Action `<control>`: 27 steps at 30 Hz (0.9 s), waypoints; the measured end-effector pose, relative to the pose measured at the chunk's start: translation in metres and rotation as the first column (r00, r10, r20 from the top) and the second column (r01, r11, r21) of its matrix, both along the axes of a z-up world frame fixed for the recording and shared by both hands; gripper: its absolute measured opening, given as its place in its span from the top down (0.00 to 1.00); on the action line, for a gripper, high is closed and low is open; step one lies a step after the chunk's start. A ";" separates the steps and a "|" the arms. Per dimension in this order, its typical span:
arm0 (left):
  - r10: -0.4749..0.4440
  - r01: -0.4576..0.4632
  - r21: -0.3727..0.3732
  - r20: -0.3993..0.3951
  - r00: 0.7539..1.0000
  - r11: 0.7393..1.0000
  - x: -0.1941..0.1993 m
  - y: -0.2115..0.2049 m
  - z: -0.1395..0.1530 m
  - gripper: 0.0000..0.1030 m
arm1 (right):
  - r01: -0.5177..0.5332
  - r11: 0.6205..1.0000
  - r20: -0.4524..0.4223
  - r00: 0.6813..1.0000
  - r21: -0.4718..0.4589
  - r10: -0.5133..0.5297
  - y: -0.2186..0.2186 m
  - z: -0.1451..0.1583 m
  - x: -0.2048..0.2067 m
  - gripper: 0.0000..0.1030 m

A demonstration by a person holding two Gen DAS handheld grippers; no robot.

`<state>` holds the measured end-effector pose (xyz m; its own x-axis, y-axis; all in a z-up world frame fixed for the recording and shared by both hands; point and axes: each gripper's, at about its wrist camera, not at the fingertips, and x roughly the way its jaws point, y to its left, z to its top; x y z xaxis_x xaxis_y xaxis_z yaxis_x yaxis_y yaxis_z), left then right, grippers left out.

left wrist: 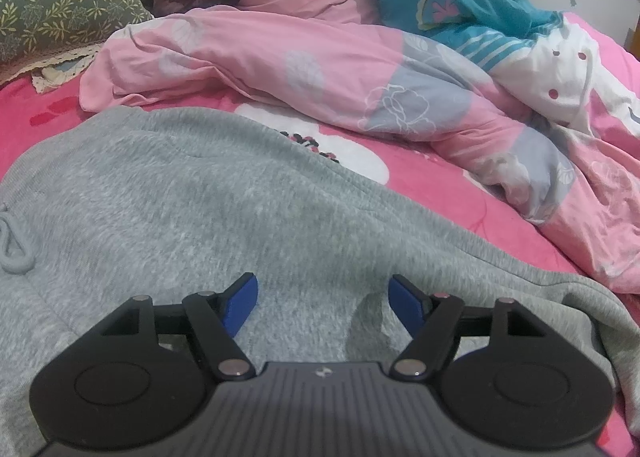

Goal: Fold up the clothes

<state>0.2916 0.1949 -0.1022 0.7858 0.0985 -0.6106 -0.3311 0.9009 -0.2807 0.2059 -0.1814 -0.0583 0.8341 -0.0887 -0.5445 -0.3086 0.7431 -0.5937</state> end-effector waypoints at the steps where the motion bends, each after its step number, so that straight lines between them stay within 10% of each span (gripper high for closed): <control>1: 0.000 0.000 0.001 0.000 1.000 1.000 0.000 0.000 0.000 0.28 | 0.018 1.000 -0.028 0.999 0.024 -0.017 -0.003 -0.001 0.002 0.63; 3: 0.000 0.000 0.000 0.000 1.000 1.000 0.000 0.000 0.000 0.28 | 0.067 0.992 -0.074 0.995 0.107 -0.060 -0.015 0.004 -0.006 0.95; 9: -0.001 0.001 0.014 -0.003 1.000 1.000 0.001 -0.002 0.000 0.28 | 0.099 0.915 -0.035 0.995 0.392 -0.093 -0.034 0.059 -0.085 0.97; 20: -0.001 0.001 0.020 -0.004 1.000 1.000 0.001 -0.003 0.000 0.28 | 0.037 0.591 -0.094 0.993 0.806 0.066 -0.034 0.082 -0.210 0.97; 24: 0.000 0.000 0.027 -0.004 1.000 1.000 0.001 -0.005 0.000 0.28 | 0.040 0.650 -0.172 0.975 0.759 0.141 -0.006 0.058 -0.206 0.91; 27: 0.000 0.000 0.030 -0.005 1.000 1.000 0.001 -0.007 0.000 0.28 | 0.128 0.735 -0.367 0.914 0.666 0.174 0.018 0.027 -0.193 0.61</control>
<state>0.2925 0.1882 -0.1026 0.7830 0.1166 -0.6110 -0.3319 0.9090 -0.2519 0.0134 -0.1639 -0.0313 0.5407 0.4372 -0.7187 -0.4163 0.8815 0.2231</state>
